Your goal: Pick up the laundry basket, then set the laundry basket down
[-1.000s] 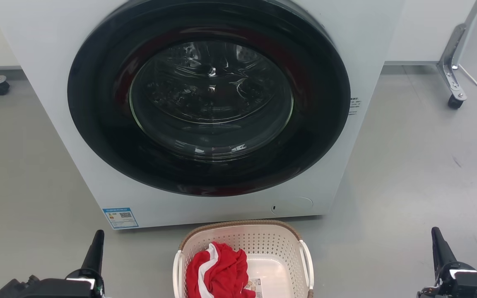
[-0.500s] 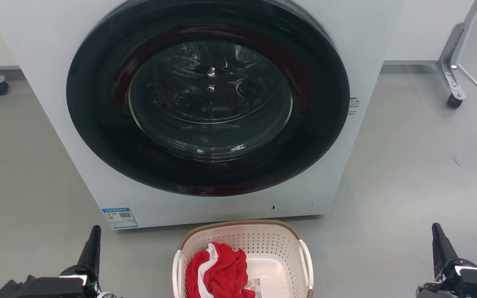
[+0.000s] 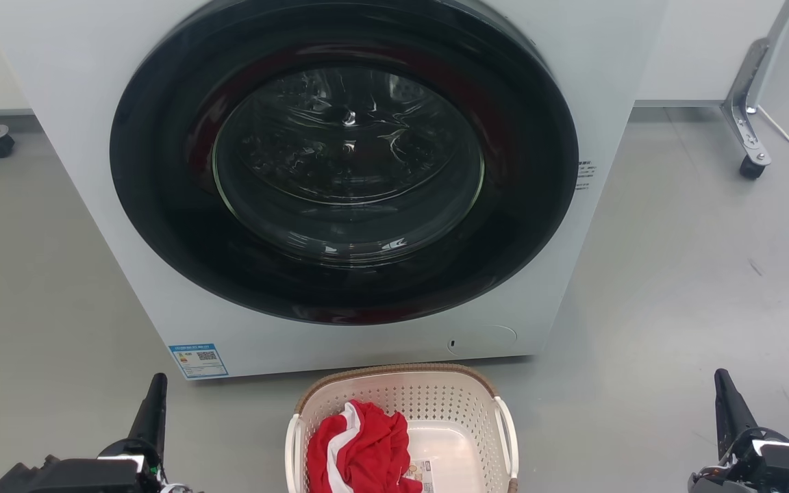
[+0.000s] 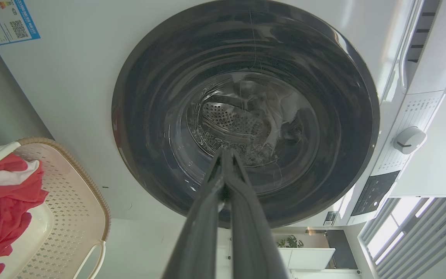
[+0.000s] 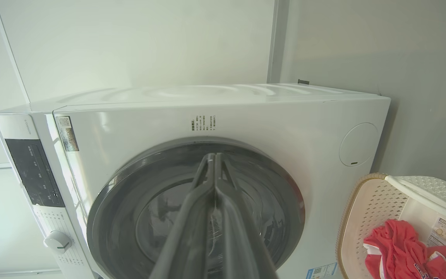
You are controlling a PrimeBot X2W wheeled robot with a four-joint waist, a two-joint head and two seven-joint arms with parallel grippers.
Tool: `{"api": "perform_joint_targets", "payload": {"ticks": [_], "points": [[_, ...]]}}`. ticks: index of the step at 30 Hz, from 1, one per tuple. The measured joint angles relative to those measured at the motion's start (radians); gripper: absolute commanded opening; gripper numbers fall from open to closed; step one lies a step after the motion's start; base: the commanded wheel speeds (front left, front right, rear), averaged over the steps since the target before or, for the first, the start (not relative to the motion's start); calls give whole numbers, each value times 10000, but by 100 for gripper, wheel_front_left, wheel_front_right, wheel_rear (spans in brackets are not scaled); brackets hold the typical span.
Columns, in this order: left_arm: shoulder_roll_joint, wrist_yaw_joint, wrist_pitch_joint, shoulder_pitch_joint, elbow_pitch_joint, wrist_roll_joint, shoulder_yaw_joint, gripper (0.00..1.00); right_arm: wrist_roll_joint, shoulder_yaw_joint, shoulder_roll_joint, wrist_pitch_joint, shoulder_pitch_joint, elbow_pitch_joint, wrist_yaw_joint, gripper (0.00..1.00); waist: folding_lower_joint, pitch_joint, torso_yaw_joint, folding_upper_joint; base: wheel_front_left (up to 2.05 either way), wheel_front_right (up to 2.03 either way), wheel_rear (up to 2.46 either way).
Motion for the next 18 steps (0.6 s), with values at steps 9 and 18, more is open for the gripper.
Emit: {"api": "perform_joint_targets", "payload": {"ticks": [9,18], "points": [[0,0,0,0,6,0,-2,0,2,0,2,0,0,0,0,0,0,0,0,0,0,0,0],[-2,0,0,-1,8,-2,-2,0,13,0,2,0,0,2,0,0,0,0,0,0,0,0,0]]}}
